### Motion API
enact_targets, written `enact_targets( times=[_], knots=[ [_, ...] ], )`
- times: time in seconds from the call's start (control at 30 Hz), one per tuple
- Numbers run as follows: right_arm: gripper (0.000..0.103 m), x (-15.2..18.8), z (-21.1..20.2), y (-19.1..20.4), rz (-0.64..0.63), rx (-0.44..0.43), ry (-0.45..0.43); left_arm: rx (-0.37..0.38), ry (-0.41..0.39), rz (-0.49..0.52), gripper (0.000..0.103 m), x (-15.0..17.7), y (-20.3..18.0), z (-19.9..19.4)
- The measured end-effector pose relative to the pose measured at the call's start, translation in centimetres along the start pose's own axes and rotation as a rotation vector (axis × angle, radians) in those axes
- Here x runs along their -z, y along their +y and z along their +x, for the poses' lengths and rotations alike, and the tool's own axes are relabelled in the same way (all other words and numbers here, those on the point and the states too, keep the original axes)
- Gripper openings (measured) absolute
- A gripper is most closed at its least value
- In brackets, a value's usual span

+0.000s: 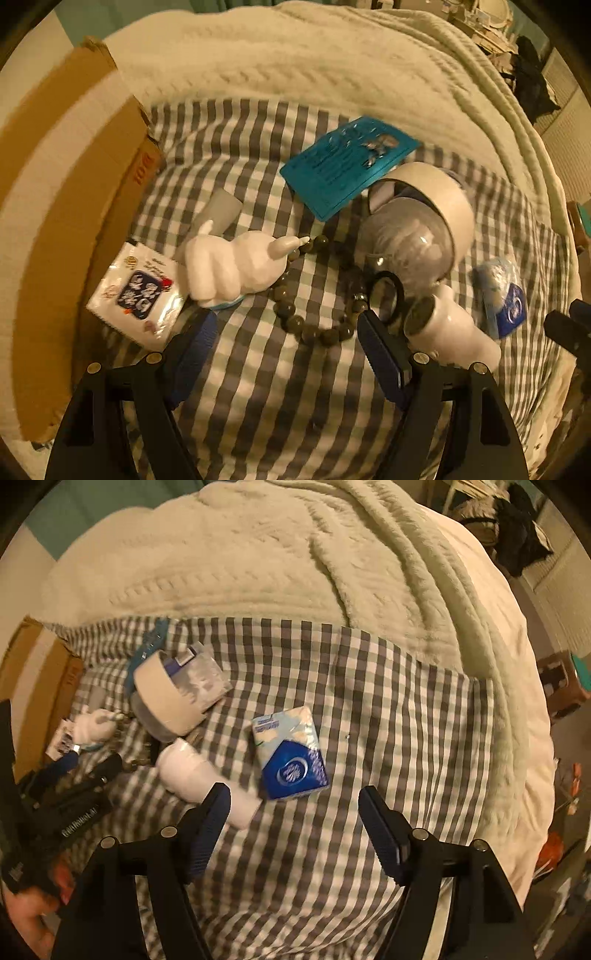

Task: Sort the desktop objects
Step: 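Grasp dark bead bracelet with left tool while right tool grasps Vinda tissue pack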

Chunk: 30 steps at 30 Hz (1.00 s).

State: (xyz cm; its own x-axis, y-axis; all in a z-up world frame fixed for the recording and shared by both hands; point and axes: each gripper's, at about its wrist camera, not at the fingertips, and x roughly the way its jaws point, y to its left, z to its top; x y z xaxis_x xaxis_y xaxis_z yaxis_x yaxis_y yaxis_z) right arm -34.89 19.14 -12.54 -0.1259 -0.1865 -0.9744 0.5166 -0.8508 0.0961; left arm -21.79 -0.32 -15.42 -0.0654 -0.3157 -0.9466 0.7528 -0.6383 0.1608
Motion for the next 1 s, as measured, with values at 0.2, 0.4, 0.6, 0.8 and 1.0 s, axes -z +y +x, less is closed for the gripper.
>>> enact_targets(
  times=[0.2, 0.4, 0.6, 0.8, 1.0],
  knots=[
    [0.075, -1.1, 2.9, 0.6, -0.066, 0.035, 0.051, -0.029, 0.030, -0.066, 0.081, -1.0, 0.6, 2.1],
    [0.075, -1.9, 5.7, 0.3, -0.075, 0.051, 0.113, -0.016, 0.067, -0.019, 0.044, -1.3, -0.1, 4.0],
    [0.075, -2.3, 8.4, -0.5, -0.037, 0.029, 0.177, 0.021, 0.078, -0.061, 0.018, -1.8, 0.1, 4.4],
    [0.051, -2.3, 9.4, -0.7, -0.025, 0.020, 0.211, 0.044, 0.078, -0.067, 0.011, -1.3, 0.4, 4.2],
    [0.050, -2.1, 7.3, -1.7, 0.053, 0.008, 0.208, 0.065, 0.071, -0.071, 0.011, -0.5, 0.5, 2.6]
  ],
)
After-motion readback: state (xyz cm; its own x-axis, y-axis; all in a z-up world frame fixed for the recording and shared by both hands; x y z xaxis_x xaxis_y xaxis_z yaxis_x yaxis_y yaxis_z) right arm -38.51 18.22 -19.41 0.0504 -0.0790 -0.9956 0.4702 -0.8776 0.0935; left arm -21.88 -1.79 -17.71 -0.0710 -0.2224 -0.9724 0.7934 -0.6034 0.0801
